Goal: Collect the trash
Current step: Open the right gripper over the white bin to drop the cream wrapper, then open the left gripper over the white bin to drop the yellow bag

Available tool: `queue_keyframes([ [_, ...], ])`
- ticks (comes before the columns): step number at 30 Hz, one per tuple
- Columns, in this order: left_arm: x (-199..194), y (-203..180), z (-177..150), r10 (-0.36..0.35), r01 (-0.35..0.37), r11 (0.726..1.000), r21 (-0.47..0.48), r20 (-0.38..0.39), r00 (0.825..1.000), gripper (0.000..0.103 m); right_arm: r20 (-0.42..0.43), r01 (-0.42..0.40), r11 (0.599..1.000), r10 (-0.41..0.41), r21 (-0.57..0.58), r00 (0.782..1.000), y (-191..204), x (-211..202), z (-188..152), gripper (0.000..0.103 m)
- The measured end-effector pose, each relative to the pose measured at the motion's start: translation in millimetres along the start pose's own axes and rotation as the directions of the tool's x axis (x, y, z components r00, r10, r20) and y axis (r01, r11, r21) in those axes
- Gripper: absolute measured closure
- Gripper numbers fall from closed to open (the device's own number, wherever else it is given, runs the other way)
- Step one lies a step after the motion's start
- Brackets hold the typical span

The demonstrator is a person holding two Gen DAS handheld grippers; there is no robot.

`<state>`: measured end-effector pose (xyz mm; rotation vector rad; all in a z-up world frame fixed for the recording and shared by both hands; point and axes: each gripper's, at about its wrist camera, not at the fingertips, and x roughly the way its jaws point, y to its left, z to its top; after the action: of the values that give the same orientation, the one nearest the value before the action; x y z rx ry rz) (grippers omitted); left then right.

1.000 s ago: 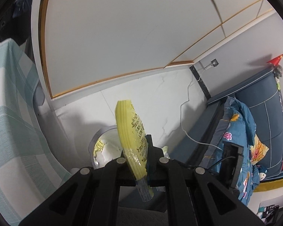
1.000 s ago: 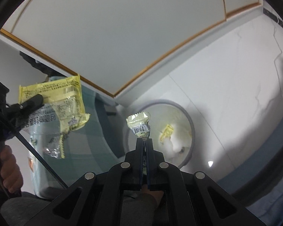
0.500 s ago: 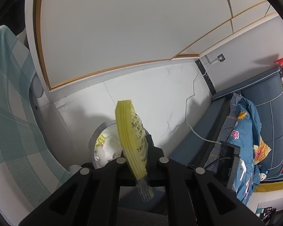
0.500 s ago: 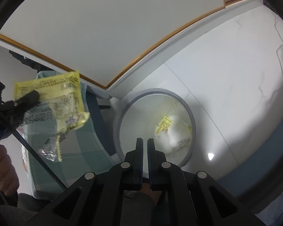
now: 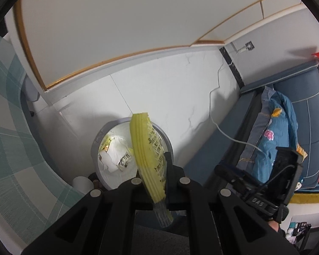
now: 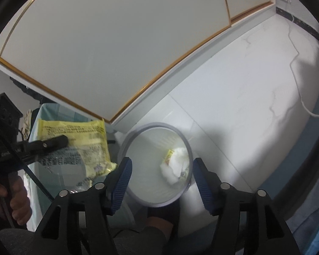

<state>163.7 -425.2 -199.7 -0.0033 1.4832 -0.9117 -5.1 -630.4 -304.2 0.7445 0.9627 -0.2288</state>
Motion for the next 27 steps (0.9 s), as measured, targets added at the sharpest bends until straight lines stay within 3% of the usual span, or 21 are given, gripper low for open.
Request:
queue_keyframes([
  [11,35.7,-0.8,1.4,0.034,-0.036,0.999,-0.013,-0.149,0.988,0.101,-0.011,-0.001,0.999,0.001,0.038,1.0,-6.6,5.0,-1.3,0.032],
  [23,56.6,-3.1,-2.1,0.073,-0.08,0.997,-0.02,-0.242,0.968,0.099,-0.03,0.016,0.998,-0.014,0.053,0.999,-8.1,9.4,-1.7,0.025],
  [24,57.2,-3.5,-2.5,0.074,-0.081,0.997,-0.018,-0.245,0.967,0.095,-0.032,0.018,0.998,-0.016,0.052,0.999,-9.2,10.7,-1.2,0.024],
  [27,56.9,-4.6,-3.4,0.081,-0.089,0.996,-0.02,-0.247,0.966,0.071,-0.033,0.026,0.999,-0.024,0.047,0.999,-8.6,9.5,-2.2,0.023],
])
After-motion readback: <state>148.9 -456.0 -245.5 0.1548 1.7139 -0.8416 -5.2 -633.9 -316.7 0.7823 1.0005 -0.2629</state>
